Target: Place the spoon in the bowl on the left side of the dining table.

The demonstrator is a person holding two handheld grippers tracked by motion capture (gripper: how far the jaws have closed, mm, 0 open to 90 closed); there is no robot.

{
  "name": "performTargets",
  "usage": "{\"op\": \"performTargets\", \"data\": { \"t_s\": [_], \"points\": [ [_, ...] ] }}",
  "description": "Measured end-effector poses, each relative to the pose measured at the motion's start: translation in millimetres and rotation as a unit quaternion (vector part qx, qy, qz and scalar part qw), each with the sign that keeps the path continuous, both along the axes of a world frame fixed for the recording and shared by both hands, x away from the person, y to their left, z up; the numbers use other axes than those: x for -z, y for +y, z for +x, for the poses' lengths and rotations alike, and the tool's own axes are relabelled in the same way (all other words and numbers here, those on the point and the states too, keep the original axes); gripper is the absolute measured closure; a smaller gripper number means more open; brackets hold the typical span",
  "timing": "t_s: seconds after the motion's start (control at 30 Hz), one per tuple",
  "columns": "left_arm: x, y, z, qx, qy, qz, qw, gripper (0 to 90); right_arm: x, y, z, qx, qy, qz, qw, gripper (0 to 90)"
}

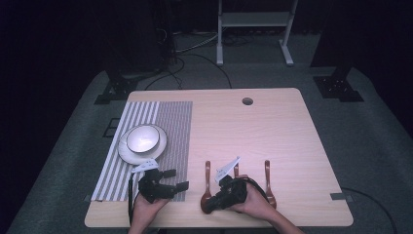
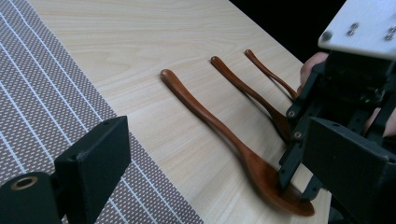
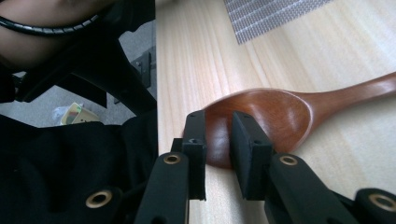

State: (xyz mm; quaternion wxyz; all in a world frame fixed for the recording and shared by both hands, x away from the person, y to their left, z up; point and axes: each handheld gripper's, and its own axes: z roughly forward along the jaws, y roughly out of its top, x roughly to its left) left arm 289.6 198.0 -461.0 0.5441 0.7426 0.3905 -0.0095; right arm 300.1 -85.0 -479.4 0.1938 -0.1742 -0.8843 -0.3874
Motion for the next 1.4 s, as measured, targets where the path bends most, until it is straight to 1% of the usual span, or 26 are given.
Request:
{"op": "performTargets", "data": {
  "t_s": [0.07, 0.13, 0.2, 0.23, 0.27, 0.3, 0.37, 0.4, 0.43, 0.47, 0.5, 0.53, 0.57, 0.63, 0.77, 0.83, 0.9, 0.93, 1.03, 1.17, 1.27, 1.3, 1.37, 1.4],
  "points": [
    [-0.5, -0.6, -0.1, 0.0, 0.0, -0.001, 1.0, 7.3, 0.1, 1.1, -1.4, -0.002, -0.01, -0.005, 0.9999, 78.3],
    [-0.5, -1.4, -0.3, 0.0, 0.001, -0.002, 1.0, 7.3, -1.7, 2.2, -3.3, -0.001, -0.024, -0.01, 0.9997, 79.5],
    [0.0, -3.9, -0.3, 0.005, 0.004, -0.002, 1.0, 7.3, -3.2, 3.6, -5.2, -0.001, -0.036, -0.017, 0.9992, 80.4],
    [0.1, -5.4, -0.2, 0.006, 0.006, -0.003, 1.0, 7.3, -3.6, 4.0, -5.9, -0.002, -0.041, -0.019, 0.999, 80.5],
    [0.1, -5.4, -0.2, 0.006, 0.006, -0.003, 1.0, 7.3, -3.6, 4.0, -5.9, -0.002, -0.041, -0.019, 0.999, 80.5],
    [0.4, -9.0, 0.7, 0.012, 0.01, -0.002, 0.9999, 7.3, -4.8, 4.7, -7.8, -0.003, -0.052, -0.023, 0.9984, 81.2],
    [1.0, -13.0, 2.2, 0.016, 0.016, 0.002, 0.9997, 7.4, -4.7, 4.7, -8.6, -0.002, -0.056, -0.023, 0.9981, 81.7],
    [1.0, -13.0, 2.2, 0.016, 0.016, 0.002, 0.9997, 7.3, -4.4, 4.4, -8.7, -0.001, -0.058, -0.021, 0.9981, 81.9],
    [2.1, -16.6, 4.4, 0.021, 0.024, 0.005, 0.9995, 7.4, -4.2, 4.3, -8.9, -0.002, -0.059, -0.02, 0.998, 82.4],
    [2.1, -16.6, 4.4, 0.021, 0.024, 0.005, 0.9995, 7.3, -4.2, 4.1, -9.0, -0.002, -0.062, -0.02, 0.9979, 82.9],
    [3.7, -20.1, 5.4, 0.024, 0.034, 0.004, 0.9991, 7.4, -4.1, 4.0, -9.0, -0.002, -0.063, -0.019, 0.9978, 83.4],
    [3.7, -20.1, 5.4, 0.024, 0.034, 0.004, 0.9991, 7.3, -4.1, 4.0, -9.0, -0.002, -0.063, -0.019, 0.9978, 83.4],
    [4.6, -21.5, 5.8, 0.025, 0.039, 0.007, 0.9989, 7.3, -3.9, 3.9, -9.1, -0.002, -0.065, -0.019, 0.9977, 84.2],
    [5.1, -22.8, 6.4, 0.021, 0.045, 0.011, 0.9987, 7.4, -3.6, 3.6, -9.2, -0.002, -0.069, -0.019, 0.9975, 85.7],
    [4.5, -23.4, 8.6, 0.011, 0.051, 0.013, 0.9985, 7.4, -3.4, 3.3, -9.5, -0.003, -0.073, -0.018, 0.9972, 86.0],
    [4.1, -24.9, 11.3, 0.008, 0.059, 0.012, 0.9981, 7.4, -3.6, 3.3, -10.2, -0.004, -0.079, -0.018, 0.9967, 86.4],
    [4.0, -27.0, 13.7, 0.006, 0.065, 0.018, 0.9977, 7.4, -3.6, 3.5, -10.1, -0.007, -0.081, -0.017, 0.9965, 86.8],
    [4.0, -27.0, 13.7, 0.006, 0.065, 0.018, 0.9977, 7.4, -3.6, 3.5, -10.1, -0.007, -0.081, -0.017, 0.9965, 86.8],
    [4.4, -32.3, 20.8, -0.001, 0.083, 0.014, 0.9964, 7.4, -3.7, 3.4, -10.4, -0.009, -0.086, -0.018, 0.9961, 87.0],
    [4.0, -40.7, 27.5, -0.003, 0.088, 0.028, 0.9957, 7.4, -3.8, 3.4, -11.0, -0.011, -0.091, -0.018, 0.9956, 87.0],
    [3.8, -44.7, 31.0, -0.004, 0.089, 0.03, 0.9956, 8.6, -4.0, 3.5, -11.8, -0.012, -0.096, -0.018, 0.9952, 86.9],
    [3.1, -47.9, 34.4, -0.008, 0.09, 0.03, 0.9954, 8.6, -4.3, 3.7, -12.9, -0.012, -0.1, -0.019, 0.9947, 86.9],
    [2.9, -49.2, 35.5, -0.01, 0.092, 0.03, 0.9953, 8.6, -4.5, 3.7, -13.5, -0.012, -0.102, -0.02, 0.9945, 86.9],
    [2.6, -51.0, 37.7, -0.011, 0.093, 0.034, 0.9951, 8.6, -4.5, 3.7, -13.5, -0.012, -0.102, -0.02, 0.9945, 86.9]
  ]
}}
